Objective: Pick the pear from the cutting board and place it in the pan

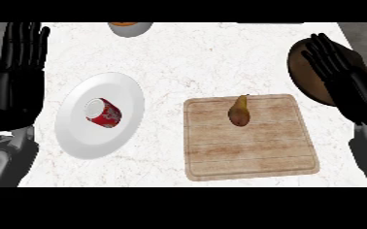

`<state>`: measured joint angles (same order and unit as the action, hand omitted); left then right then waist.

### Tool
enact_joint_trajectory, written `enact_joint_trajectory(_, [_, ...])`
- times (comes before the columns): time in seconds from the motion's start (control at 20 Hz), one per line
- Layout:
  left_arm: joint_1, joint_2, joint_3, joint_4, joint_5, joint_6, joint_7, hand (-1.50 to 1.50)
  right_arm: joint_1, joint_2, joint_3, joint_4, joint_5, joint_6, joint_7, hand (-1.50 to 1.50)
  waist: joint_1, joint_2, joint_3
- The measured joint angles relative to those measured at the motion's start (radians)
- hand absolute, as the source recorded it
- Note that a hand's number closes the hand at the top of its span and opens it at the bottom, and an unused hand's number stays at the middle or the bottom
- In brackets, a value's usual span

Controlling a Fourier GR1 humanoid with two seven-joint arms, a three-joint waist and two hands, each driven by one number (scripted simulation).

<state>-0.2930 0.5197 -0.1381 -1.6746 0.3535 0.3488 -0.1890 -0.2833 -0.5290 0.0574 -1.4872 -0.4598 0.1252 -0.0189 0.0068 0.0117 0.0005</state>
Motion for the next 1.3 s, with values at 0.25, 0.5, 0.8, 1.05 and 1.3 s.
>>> enact_joint_trajectory(0.25, [0.029, -0.018, -0.019, 0.063, 0.023, -0.018, 0.086, 0.00, -0.142, 0.050, -0.029, 0.190, -0.079, 0.003, 0.118, 1.50, 0.032, 0.005, 0.000])
enact_joint_trajectory(0.5, [0.075, -0.049, -0.068, 0.126, 0.060, -0.033, 0.194, 0.00, -0.209, -0.020, 0.025, 0.344, 0.024, -0.037, 0.248, 1.50, 0.042, 0.010, -0.001])
enact_joint_trajectory(0.8, [0.105, -0.058, -0.061, 0.141, 0.069, -0.029, 0.259, 0.00, -0.233, -0.122, 0.085, 0.419, 0.145, 0.048, 0.291, -1.50, 0.014, -0.005, -0.001])
enact_joint_trajectory(1.05, [0.094, -0.061, -0.054, 0.124, 0.069, -0.032, 0.312, 0.00, -0.314, -0.188, 0.118, 0.493, 0.209, 0.213, 0.269, -1.50, 0.014, -0.006, 0.000])
enact_joint_trajectory(1.3, [0.084, -0.082, -0.059, 0.129, 0.056, -0.039, 0.325, 0.00, -0.469, -0.164, 0.159, 0.637, 0.284, 0.338, 0.248, -1.50, 0.028, -0.002, 0.000])
